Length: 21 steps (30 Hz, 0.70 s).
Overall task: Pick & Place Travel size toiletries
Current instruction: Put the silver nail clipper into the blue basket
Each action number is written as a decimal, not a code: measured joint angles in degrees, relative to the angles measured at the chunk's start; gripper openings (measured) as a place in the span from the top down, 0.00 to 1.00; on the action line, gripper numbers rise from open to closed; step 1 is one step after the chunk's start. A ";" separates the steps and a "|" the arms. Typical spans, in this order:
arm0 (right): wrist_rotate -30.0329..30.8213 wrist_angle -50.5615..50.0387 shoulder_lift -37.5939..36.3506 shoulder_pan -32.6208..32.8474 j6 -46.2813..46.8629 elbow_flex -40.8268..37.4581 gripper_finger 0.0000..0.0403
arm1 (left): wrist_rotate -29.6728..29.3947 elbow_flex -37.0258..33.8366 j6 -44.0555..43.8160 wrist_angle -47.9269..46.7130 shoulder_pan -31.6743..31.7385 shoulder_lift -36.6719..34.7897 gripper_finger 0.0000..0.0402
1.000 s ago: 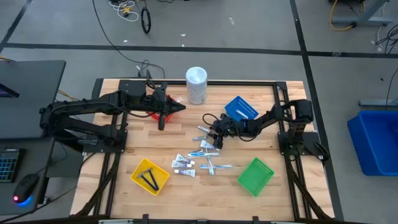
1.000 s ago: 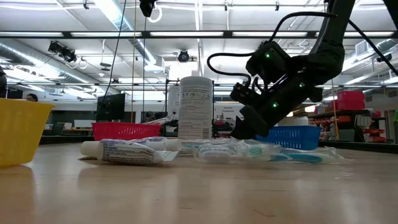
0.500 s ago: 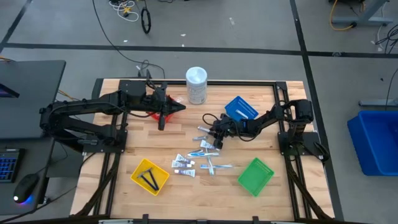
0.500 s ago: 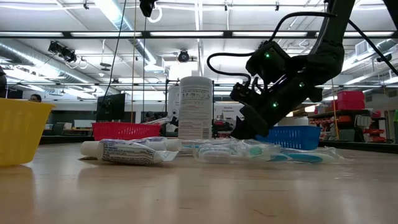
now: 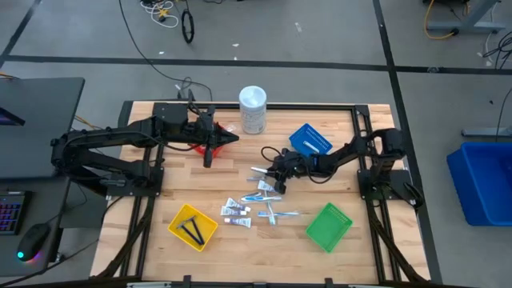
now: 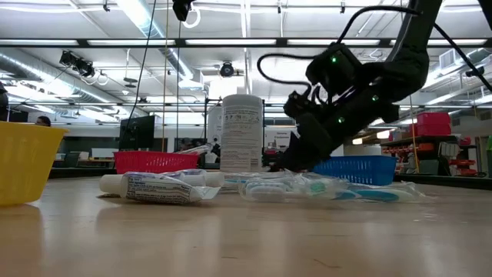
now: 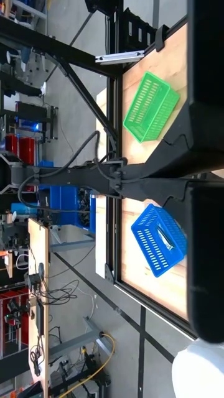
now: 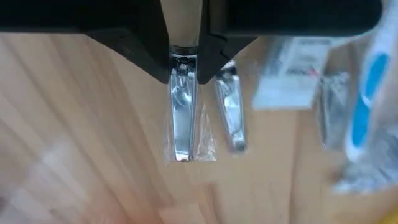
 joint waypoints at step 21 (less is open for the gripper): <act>2.30 -11.98 -14.65 -1.56 0.58 0.00 0.84 | -0.20 0.00 -0.28 0.00 0.01 0.00 0.97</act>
